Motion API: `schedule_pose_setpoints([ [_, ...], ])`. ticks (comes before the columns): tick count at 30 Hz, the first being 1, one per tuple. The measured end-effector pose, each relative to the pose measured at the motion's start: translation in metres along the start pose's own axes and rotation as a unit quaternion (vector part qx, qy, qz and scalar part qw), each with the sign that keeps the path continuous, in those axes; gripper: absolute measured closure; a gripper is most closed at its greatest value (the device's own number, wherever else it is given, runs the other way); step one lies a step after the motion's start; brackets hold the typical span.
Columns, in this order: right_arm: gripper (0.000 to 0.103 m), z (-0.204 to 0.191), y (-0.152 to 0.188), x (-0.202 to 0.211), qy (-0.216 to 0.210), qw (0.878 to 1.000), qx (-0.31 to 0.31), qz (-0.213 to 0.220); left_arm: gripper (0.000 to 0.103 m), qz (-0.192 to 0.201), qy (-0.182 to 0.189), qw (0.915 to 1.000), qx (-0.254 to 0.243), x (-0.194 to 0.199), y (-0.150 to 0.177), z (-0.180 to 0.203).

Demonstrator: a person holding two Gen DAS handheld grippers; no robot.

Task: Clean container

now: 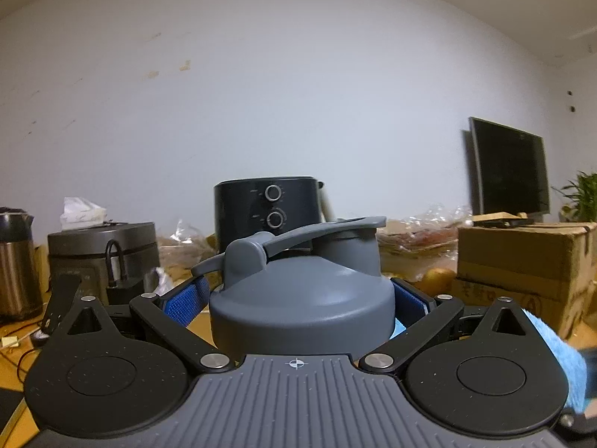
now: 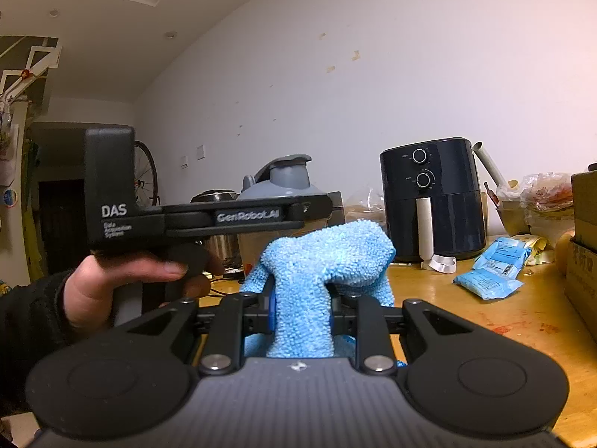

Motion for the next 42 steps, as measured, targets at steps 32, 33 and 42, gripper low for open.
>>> schedule_pose_setpoints([
  [32,0.081,0.007,0.001,0.000,0.002,1.000,-0.008,-0.001,0.000,-0.051,-0.200,0.9783,0.019,-0.008,-0.019,0.038],
  [33,0.081,0.008,0.001,0.000,0.003,1.000,-0.008,0.000,0.000,-0.053,-0.207,0.9768,0.016,-0.009,-0.020,0.040],
  [42,0.081,0.011,0.001,0.003,0.005,1.000,-0.012,0.003,0.000,-0.063,-0.234,0.9696,0.033,-0.013,-0.024,0.046],
])
Point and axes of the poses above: each gripper's, at about its wrist camera, not at the fingertips, and x roughly against the way its jaws point, z to its right, y to its underside, the point moved 1 cm from there along -x, roughly the way its jaws point, and after that the axes turned 13 degrees about -x, right-handed, at the moved point
